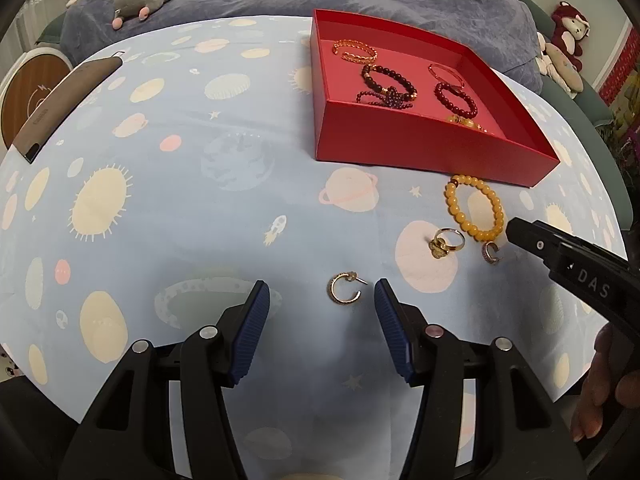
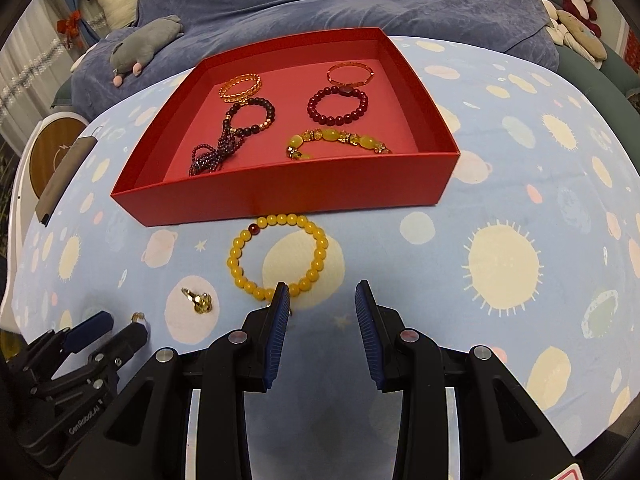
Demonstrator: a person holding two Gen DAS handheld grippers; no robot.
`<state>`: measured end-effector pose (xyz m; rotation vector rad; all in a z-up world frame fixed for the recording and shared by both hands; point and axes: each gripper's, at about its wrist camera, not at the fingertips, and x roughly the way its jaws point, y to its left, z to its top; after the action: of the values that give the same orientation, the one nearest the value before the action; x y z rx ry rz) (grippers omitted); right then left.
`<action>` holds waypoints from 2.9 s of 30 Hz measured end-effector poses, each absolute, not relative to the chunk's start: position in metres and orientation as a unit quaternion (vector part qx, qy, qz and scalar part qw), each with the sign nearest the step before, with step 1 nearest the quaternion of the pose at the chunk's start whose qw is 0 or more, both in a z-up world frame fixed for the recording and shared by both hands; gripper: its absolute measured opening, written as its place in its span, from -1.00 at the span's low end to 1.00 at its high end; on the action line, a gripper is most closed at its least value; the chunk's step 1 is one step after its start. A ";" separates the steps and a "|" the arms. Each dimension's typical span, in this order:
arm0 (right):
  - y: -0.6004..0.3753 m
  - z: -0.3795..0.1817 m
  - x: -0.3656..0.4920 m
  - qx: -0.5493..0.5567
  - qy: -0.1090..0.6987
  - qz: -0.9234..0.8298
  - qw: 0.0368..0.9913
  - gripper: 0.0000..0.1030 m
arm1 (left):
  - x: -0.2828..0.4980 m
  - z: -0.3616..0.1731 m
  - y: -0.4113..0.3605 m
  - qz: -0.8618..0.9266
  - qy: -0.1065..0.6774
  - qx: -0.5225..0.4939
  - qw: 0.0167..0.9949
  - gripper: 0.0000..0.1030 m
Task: Organize jewelry
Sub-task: 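Grasp the orange bead bracelet with the right tool while the left tool grasps the gold ring, then carry the orange bracelet and gold ring over the red box with both tools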
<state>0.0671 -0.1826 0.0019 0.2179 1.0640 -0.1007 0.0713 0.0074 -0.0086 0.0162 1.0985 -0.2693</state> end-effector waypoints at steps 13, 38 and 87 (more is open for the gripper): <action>-0.177 -0.011 0.081 0.059 0.513 -0.057 0.854 -0.67 | 0.076 -0.006 0.005 -0.133 0.518 -0.001 0.845 0.01; -0.214 -0.011 0.028 0.119 0.525 -0.088 0.838 -0.87 | 0.081 0.004 -0.053 -0.185 0.526 -0.034 0.829 0.02; -0.211 0.061 0.025 0.127 0.469 -0.060 0.872 -0.87 | 0.082 0.028 -0.039 -0.200 0.532 -0.013 0.822 -0.94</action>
<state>0.0253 -0.2114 0.0615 0.2648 0.9795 -0.1257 0.0816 -0.0390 0.0281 -0.0285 1.1324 -0.4262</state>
